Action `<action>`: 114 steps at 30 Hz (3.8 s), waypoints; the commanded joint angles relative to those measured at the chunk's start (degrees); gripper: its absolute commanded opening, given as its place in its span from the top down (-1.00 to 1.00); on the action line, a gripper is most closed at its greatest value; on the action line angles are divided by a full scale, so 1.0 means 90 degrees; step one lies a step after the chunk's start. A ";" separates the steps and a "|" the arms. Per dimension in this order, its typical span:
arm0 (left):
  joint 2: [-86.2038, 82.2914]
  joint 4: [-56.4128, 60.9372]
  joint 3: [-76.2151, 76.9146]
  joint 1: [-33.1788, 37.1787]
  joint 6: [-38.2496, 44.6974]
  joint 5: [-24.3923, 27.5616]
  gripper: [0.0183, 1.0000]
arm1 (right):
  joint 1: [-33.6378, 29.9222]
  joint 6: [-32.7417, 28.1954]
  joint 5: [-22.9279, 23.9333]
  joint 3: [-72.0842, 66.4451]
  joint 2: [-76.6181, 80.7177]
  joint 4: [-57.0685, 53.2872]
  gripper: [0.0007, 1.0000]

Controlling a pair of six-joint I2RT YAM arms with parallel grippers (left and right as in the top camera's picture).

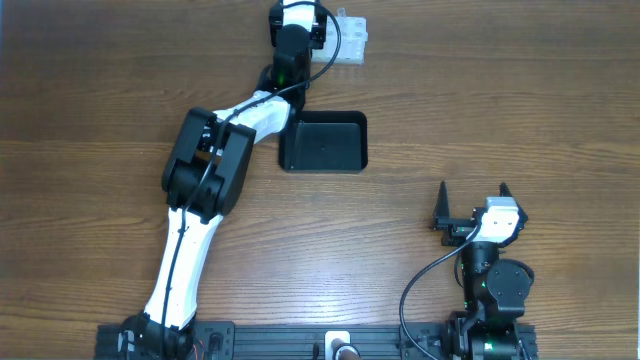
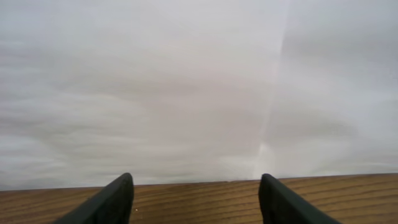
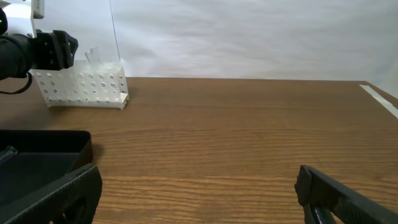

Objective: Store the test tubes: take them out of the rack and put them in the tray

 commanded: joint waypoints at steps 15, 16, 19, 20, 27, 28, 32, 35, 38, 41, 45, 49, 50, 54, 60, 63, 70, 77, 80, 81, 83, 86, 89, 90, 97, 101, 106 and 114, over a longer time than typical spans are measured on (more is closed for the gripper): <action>-0.0214 0.0041 0.0143 -0.0061 0.0112 0.0063 0.29 | -0.0039 0.0024 0.0056 -0.0032 0.0010 -0.0019 -0.99; -0.0214 0.0041 0.0143 -0.0061 0.0112 0.0063 0.31 | -0.0041 0.0024 0.0056 -0.0032 0.0010 -0.0019 -0.99; -0.0214 0.0041 0.0143 -0.0061 0.0112 0.0063 0.42 | -0.0041 0.0024 0.0056 -0.0032 0.0010 -0.0019 -0.98; -0.0214 0.0041 0.0143 -0.0061 0.0112 0.0063 0.45 | -0.0041 0.0024 0.0056 -0.0032 0.0010 -0.0019 -0.99; -0.0214 0.0044 0.0143 -0.0058 0.0112 0.0063 0.59 | -0.0041 0.0024 0.0056 -0.0032 0.0010 -0.0019 -0.99; -0.0214 0.0044 0.0143 -0.0058 0.0112 0.0063 0.60 | -0.0041 0.0024 0.0056 -0.0032 0.0010 -0.0019 -0.99; -0.0214 0.0044 0.0143 -0.0051 0.0112 0.0063 0.64 | -0.0039 0.0024 0.0056 -0.0032 0.0010 -0.0019 -0.98; -0.0214 0.0044 0.0143 -0.0049 0.0112 0.0063 0.70 | -0.0039 0.0024 0.0056 -0.0032 0.0010 -0.0019 -0.98; -0.0214 0.0068 0.0143 -0.0049 0.0112 0.0063 0.73 | -0.0041 0.0024 0.0056 -0.0032 0.0010 -0.0019 -0.98; -0.0214 0.0095 0.0143 -0.0049 0.0112 0.0063 0.74 | -0.0041 0.0024 0.0056 -0.0032 0.0010 -0.0019 -0.98; -0.0216 0.0095 0.0143 -0.0049 0.0112 0.0063 0.78 | -0.0039 0.0024 0.0056 -0.0032 0.0010 -0.0019 -0.98; -0.0216 0.0172 0.0143 -0.0049 0.0112 0.0063 0.84 | -0.0041 0.0024 0.0056 -0.0032 0.0010 -0.0019 -0.98; -0.0216 0.0192 0.0143 -0.0049 0.0112 0.0063 0.86 | -0.0041 0.0024 0.0056 -0.0032 0.0010 -0.0019 -0.98; -0.0304 0.0204 0.0143 -0.0044 0.0112 0.0061 0.96 | -0.0039 0.0024 0.0056 -0.0032 0.0010 -0.0019 -0.98; -0.0590 0.0177 0.0143 -0.0002 0.0114 0.0061 0.96 | -0.0039 0.0024 0.0056 -0.0032 0.0010 -0.0019 -0.99; -0.0840 0.0177 0.0143 0.0044 0.0114 0.0061 0.96 | -0.0039 0.0024 0.0056 -0.0032 0.0010 -0.0019 -0.99; -0.1717 -0.0151 0.0143 0.0194 0.0114 0.0063 0.96 | -0.0041 0.0024 0.0056 -0.0032 0.0010 -0.0019 -0.98; -0.2764 -0.1418 0.0143 0.0238 0.0075 0.0066 0.96 | -0.0041 0.0024 0.0056 -0.0032 0.0010 -0.0019 -0.98; -0.3157 -0.2344 0.0143 0.0238 0.0012 0.0333 0.95 | -0.0041 0.0024 0.0056 -0.0032 0.0010 -0.0017 -0.99; -0.3266 -0.2676 0.0143 0.0238 0.0012 0.0525 0.96 | -0.0041 0.0024 0.0056 -0.0032 0.0010 -0.0019 -0.99; -0.3475 -0.3478 0.0143 0.0233 0.0012 0.0993 0.96 | -0.0041 0.0024 0.0056 -0.0032 0.0010 -0.0019 -0.98; -0.3682 -0.4860 0.0143 0.0236 -0.0447 0.1460 0.96 | -0.0041 0.0024 0.0056 -0.0032 0.0010 -0.0019 -0.98; -0.3740 -0.6125 0.0143 0.0233 -0.1707 0.1477 0.96 | -0.0039 0.0024 0.0056 -0.0032 0.0010 -0.0019 -0.98; -0.3740 -0.6569 0.0143 0.0223 -0.2203 0.1491 0.96 | -0.0041 0.0024 0.0056 -0.0032 0.0010 -0.0019 -0.98; -0.3725 -0.8568 0.0143 -0.0109 -0.2438 0.1807 0.95 | -0.0041 0.0024 0.0056 -0.0032 0.0010 -0.0019 -0.98; -0.3706 -0.8842 0.0141 -0.0367 -0.2246 0.1785 0.96 | -0.0041 0.0024 0.0056 -0.0032 0.0010 -0.0019 -0.99; -0.3456 -0.8852 0.0141 -0.0605 -0.2249 0.1783 0.96 | -0.0041 0.0024 0.0056 -0.0032 0.0010 -0.0019 -0.98; -0.2883 -0.9255 0.0141 -0.0726 -0.2251 0.1785 0.96 | -0.0041 0.0024 0.0056 -0.0032 0.0010 -0.0019 -0.98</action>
